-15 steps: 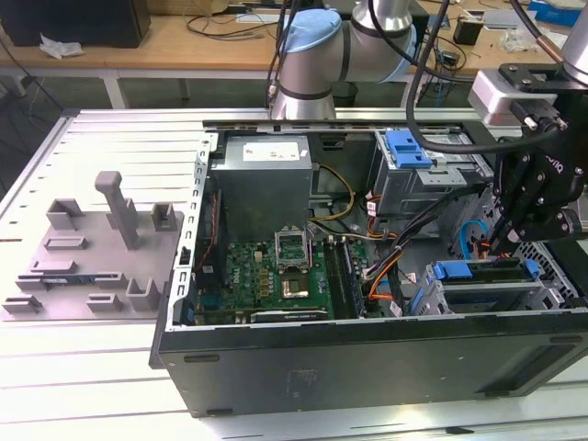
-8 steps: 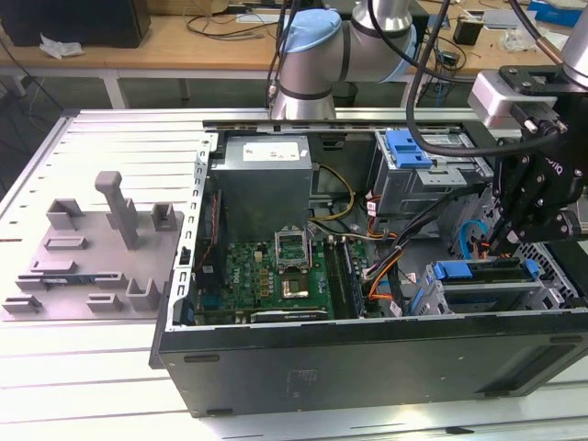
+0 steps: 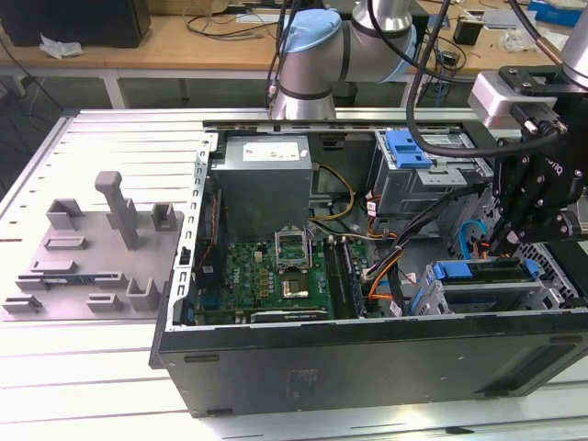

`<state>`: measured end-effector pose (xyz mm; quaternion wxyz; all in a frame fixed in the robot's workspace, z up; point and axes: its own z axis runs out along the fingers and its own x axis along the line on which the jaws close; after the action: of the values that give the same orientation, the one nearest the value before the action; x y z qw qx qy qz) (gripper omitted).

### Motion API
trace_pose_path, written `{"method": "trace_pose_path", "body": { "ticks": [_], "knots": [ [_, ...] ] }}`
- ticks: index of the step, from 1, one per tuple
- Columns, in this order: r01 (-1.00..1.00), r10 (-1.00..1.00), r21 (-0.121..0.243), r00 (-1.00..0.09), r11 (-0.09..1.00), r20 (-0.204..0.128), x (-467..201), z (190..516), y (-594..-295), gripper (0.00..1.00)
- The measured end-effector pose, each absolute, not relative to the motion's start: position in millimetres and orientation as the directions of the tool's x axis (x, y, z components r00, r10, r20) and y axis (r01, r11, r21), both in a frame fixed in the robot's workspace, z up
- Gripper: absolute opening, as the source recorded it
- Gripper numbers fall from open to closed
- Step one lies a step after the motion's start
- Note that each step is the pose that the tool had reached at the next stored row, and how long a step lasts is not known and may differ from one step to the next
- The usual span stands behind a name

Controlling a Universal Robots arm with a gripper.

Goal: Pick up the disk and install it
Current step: 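Insert the second disk wire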

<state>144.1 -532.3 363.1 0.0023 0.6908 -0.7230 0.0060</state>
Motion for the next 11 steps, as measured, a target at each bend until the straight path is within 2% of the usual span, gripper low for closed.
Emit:
{"method": "trace_pose_path", "body": {
  "ticks": [11],
  "knots": [
    [-1.000,-1.000,-0.008,-0.023,0.023,0.001,144.3,363.0,-533.4,0.16]
  ]
}}
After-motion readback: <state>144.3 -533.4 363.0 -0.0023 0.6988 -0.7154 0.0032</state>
